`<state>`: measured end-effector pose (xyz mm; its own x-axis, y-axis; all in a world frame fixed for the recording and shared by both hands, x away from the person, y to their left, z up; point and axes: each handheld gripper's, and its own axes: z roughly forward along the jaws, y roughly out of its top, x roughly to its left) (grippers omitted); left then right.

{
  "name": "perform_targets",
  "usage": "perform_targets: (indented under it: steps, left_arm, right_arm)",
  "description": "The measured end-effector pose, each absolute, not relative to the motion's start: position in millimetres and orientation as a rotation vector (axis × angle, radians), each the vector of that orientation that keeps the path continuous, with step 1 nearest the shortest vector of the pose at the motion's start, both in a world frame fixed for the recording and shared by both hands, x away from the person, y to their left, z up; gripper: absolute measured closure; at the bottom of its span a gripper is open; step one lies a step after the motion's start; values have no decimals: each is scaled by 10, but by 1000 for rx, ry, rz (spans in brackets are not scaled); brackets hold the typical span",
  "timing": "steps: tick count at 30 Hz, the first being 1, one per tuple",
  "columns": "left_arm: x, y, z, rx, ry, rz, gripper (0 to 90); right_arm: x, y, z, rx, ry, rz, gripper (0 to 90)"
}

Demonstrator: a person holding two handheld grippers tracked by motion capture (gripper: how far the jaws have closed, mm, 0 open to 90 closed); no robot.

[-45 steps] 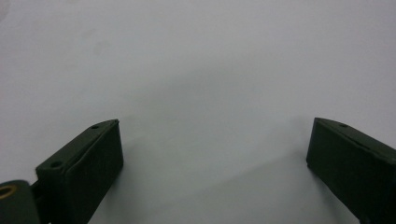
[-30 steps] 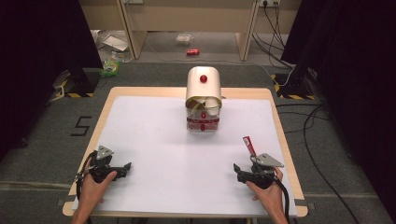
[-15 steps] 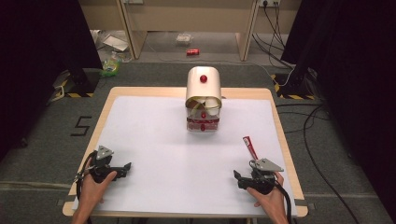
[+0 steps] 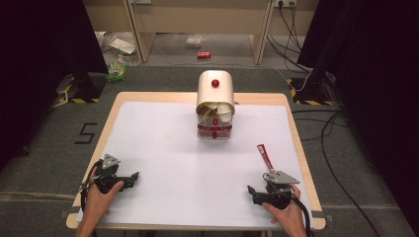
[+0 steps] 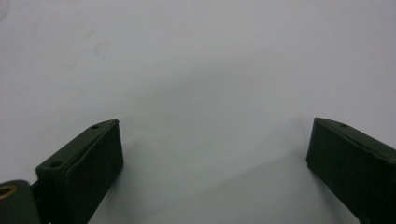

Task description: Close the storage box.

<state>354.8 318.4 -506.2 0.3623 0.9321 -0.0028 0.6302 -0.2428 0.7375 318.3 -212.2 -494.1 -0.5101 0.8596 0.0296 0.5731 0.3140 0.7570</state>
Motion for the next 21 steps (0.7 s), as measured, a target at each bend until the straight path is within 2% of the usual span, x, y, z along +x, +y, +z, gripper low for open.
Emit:
perform_targets:
  steps: [7, 21]
  left_arm:
    - [3548, 3184, -5063, 1969, 1351, 591, 31]
    - [3545, 3180, -5062, 1971, 1349, 599, 31]
  right_arm:
    - [3200, -2109, -4955, 1279, 2254, 1002, 150]
    - [3196, -2069, -4964, 1254, 2259, 961, 143]
